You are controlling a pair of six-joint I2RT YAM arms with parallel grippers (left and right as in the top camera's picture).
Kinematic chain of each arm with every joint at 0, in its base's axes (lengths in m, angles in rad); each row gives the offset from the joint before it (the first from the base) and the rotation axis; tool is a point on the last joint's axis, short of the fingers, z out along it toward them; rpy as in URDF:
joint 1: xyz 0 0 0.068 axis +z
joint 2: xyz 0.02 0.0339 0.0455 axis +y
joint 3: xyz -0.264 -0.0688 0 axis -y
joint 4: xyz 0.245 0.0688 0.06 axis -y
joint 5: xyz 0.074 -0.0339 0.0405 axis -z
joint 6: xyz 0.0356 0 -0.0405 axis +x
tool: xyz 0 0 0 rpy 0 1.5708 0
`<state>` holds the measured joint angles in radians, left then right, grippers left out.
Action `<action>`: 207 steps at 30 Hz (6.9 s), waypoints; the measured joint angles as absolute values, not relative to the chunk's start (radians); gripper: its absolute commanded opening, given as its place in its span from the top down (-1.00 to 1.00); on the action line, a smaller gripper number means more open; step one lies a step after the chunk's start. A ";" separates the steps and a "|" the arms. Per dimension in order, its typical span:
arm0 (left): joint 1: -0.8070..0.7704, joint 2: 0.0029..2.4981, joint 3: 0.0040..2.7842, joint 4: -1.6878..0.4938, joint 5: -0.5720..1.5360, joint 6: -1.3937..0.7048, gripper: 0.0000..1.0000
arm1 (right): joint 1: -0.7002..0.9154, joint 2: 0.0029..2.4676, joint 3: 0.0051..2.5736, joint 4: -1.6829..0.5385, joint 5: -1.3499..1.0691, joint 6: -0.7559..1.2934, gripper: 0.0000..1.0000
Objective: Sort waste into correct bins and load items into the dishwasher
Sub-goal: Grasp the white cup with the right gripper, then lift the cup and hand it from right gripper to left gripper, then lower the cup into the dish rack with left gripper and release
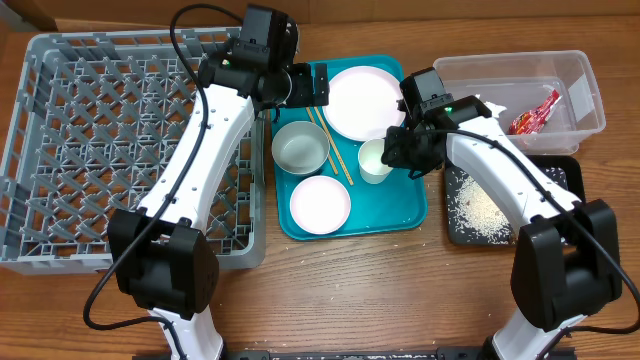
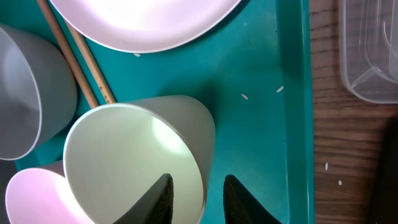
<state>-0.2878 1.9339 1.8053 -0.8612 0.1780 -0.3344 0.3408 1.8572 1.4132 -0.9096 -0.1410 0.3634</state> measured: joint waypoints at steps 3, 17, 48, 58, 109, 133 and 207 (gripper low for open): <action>-0.288 1.934 1.805 -0.861 0.178 -0.334 -1.00 | 0.341 1.857 1.413 -0.910 -0.141 0.364 0.42; -0.288 1.934 1.805 -0.861 0.178 -0.334 -1.00 | 0.341 1.857 1.413 -0.909 -0.141 0.363 0.42; -0.288 1.934 1.805 -0.861 0.178 -0.334 -1.00 | 0.341 1.858 1.383 -0.837 -0.155 0.366 0.50; -0.288 1.934 1.805 -0.862 0.178 -0.334 -1.00 | 0.341 1.858 1.371 -0.838 -0.161 0.367 0.92; -0.020 1.967 1.805 -0.911 1.546 0.110 -0.36 | 0.265 1.827 1.374 0.209 -1.093 0.707 0.92; 0.130 1.958 1.829 -1.005 1.004 0.024 0.28 | 0.207 1.832 1.378 -0.187 -0.980 0.542 -0.94; -0.066 1.726 1.723 -1.024 0.147 -0.308 -0.94 | 0.191 1.805 1.378 -0.687 -0.542 0.365 -1.00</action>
<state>-0.0658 1.7260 1.7233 -1.0237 0.1467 -0.3080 0.1905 1.8050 1.3781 -0.6868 -0.5423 0.3649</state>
